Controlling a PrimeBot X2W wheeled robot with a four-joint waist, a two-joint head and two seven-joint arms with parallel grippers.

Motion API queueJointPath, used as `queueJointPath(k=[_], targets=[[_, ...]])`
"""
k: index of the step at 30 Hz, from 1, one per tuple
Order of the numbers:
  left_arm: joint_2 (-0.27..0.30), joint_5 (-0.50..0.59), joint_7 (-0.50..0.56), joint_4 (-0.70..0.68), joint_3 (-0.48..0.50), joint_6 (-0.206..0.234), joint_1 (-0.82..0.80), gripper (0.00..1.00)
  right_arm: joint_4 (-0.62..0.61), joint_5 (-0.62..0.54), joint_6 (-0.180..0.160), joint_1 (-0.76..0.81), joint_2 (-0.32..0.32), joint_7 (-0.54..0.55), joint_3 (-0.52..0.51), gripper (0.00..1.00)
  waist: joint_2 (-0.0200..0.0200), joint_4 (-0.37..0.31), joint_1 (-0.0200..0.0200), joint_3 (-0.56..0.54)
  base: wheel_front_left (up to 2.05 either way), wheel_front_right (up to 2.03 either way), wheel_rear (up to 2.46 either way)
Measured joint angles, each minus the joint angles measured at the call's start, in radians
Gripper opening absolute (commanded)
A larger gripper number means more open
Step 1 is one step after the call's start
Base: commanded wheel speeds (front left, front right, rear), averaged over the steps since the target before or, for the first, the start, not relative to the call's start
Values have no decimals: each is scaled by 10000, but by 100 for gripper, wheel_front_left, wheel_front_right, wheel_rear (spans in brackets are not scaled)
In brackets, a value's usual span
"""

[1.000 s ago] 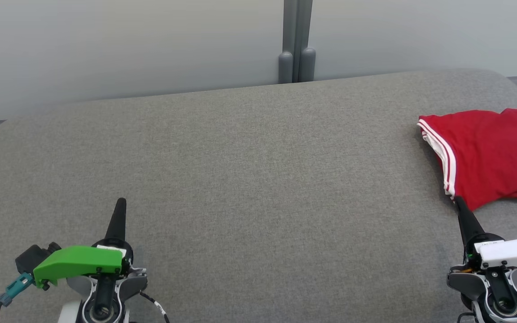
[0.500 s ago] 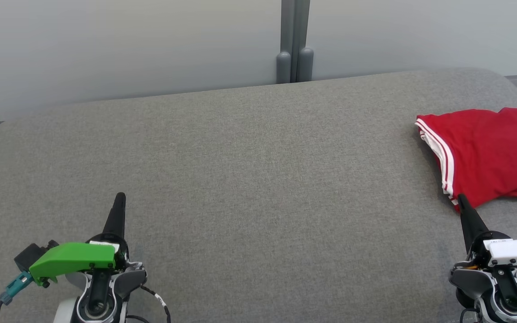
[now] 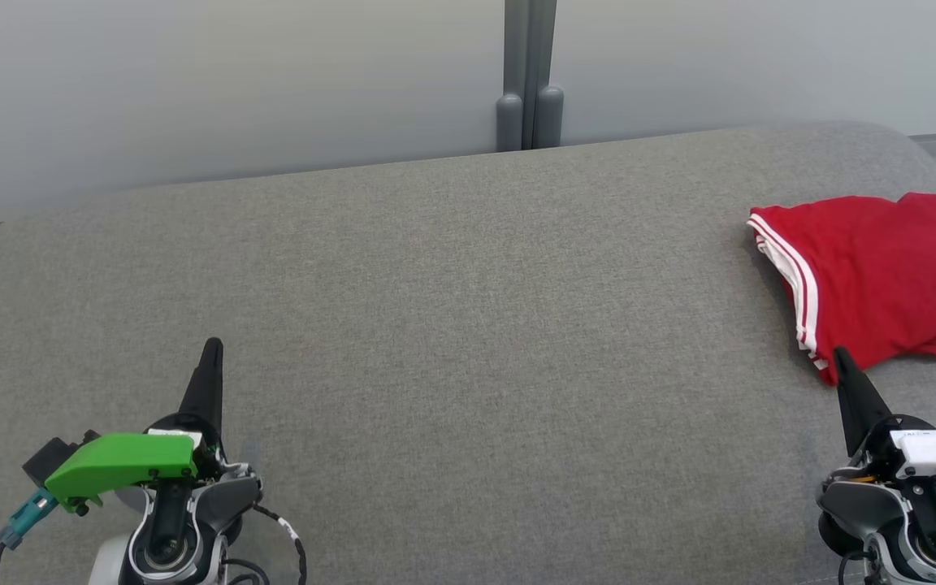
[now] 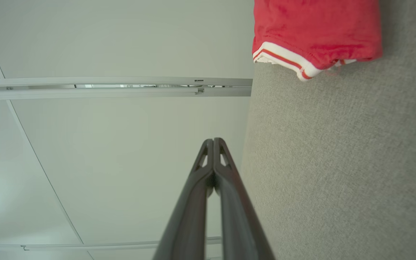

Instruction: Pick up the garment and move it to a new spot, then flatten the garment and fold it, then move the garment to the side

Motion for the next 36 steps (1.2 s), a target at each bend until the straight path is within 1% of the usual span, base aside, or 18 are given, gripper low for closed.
queueJointPath(k=[8,36], targets=[[-17,-430,96,23,58,-54,-102,0,40,468,0,-48,-6,117,-77,0,0,-29,0,-1,0,0,0],[-19,-431,96,25,59,-54,-114,0,42,468,0,-53,-6,117,-77,0,0,-30,0,-1,0,0,0]])
